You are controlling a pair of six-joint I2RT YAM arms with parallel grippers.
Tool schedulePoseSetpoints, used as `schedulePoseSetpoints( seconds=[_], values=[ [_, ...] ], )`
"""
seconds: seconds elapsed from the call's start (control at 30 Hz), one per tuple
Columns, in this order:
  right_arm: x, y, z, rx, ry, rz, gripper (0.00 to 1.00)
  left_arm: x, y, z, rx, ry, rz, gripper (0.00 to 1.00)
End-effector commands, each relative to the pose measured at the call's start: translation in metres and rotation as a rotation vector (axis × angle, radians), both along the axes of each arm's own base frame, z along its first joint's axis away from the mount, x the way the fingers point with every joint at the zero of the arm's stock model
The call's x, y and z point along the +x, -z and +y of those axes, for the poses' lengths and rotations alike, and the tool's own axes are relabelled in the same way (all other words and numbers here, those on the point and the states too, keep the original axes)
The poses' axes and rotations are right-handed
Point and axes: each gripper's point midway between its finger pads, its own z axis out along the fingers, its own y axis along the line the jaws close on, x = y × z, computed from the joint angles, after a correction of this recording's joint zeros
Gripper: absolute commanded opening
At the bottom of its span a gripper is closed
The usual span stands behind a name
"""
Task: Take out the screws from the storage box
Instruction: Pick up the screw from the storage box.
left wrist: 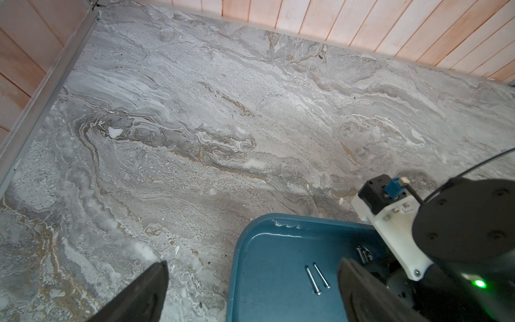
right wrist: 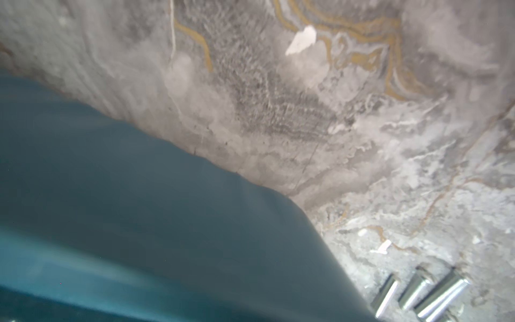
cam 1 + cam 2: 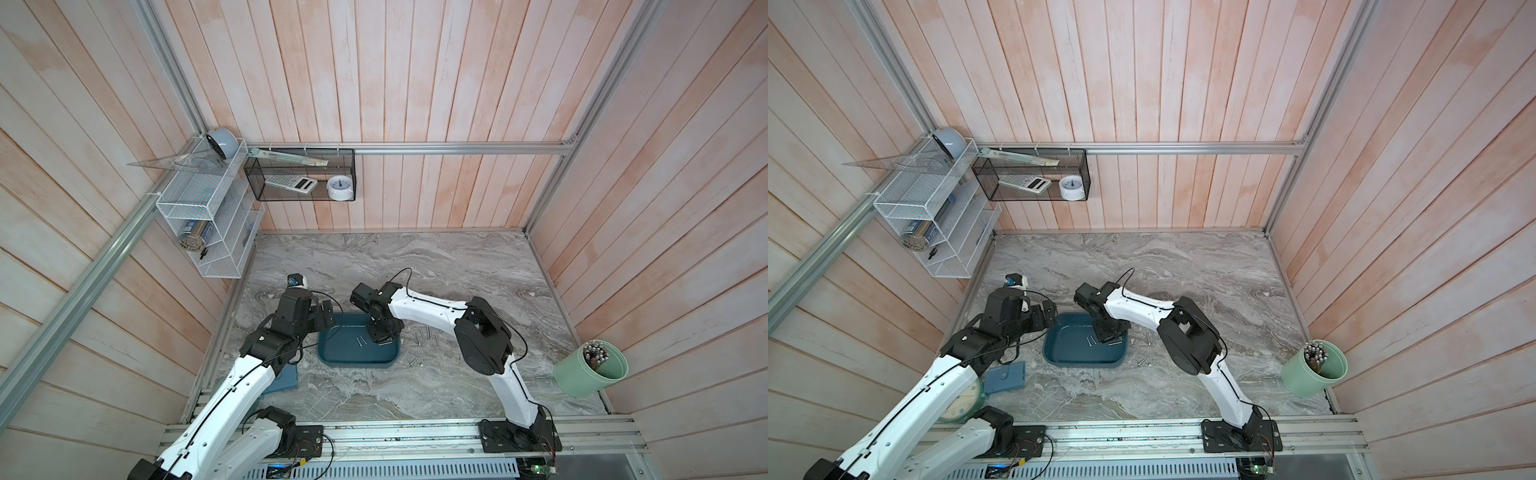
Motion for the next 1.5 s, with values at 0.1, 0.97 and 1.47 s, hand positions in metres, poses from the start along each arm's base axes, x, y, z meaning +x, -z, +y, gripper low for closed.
schedulePoseSetpoints(
  seconds=[0.1, 0.97, 1.47],
  values=[
    [0.005, 0.0, -0.003, -0.036, -0.01, -0.019, 0.16, 0.003, -0.007, 0.004, -0.001, -0.025, -0.02, 1.0],
    [-0.008, 0.045, -0.011, -0.109, -0.008, 0.074, 0.16, 0.005, -0.005, 0.005, 0.006, -0.033, -0.014, 1.0],
    [0.001, -0.005, 0.015, 0.047, -0.008, 0.011, 0.08, 0.006, -0.004, 0.006, 0.016, -0.038, -0.008, 1.0]
  ],
)
